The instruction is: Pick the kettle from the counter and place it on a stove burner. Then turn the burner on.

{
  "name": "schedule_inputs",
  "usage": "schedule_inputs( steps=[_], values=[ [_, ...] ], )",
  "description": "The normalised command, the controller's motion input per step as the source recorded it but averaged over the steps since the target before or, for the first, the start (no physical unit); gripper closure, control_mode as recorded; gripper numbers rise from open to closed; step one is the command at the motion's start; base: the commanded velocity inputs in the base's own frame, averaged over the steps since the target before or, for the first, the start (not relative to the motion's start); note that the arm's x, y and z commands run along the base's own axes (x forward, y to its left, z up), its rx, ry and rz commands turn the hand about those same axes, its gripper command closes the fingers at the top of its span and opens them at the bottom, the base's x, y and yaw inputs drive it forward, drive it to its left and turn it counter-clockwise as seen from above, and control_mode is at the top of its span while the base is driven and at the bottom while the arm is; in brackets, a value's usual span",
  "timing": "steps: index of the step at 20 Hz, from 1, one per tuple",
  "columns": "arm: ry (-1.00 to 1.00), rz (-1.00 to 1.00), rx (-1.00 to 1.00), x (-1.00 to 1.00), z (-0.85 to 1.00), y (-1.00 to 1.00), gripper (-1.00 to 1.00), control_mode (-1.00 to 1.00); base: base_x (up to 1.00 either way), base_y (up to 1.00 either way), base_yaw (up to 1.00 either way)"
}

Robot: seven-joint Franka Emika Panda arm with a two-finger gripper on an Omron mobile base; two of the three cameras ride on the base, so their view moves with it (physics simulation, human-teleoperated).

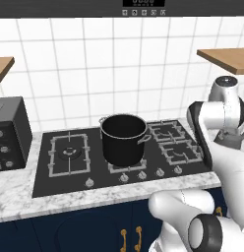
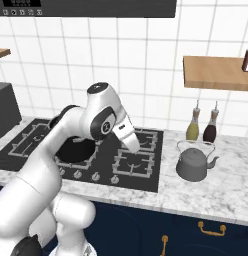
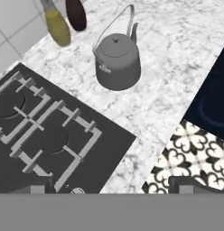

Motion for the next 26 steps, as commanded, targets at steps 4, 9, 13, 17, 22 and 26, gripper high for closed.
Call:
schedule_inputs(
  steps=[4, 9, 13, 17, 22, 26],
  values=[
    [0.01, -0.22, 0.01, 0.0, -0.09, -0.76, -1.0, -1.0, 0.0, 0.0, 0.0],
    [0.0, -0.11, 0.0, 0.13, -0.28, -0.64, -1.0, -1.0, 0.0, 0.0, 0.0],
    [0.0, -0.07, 0.0, 0.35, -0.29, -0.38, -1.0, -1.0, 0.0, 0.0, 0.0],
    [0.02, 0.0, 0.05, 0.46, -0.14, -0.33, -1.0, -1.0, 0.0, 0.0, 0.0],
    [0.01, 0.0, 0.05, 0.47, -0.04, -0.2, -1.0, -1.0, 0.0, 0.0, 0.0],
    [0.01, 0.0, 0.0, 0.53, -0.14, -0.19, -1.0, -1.0, 0.0, 0.0, 0.0]
  ],
)
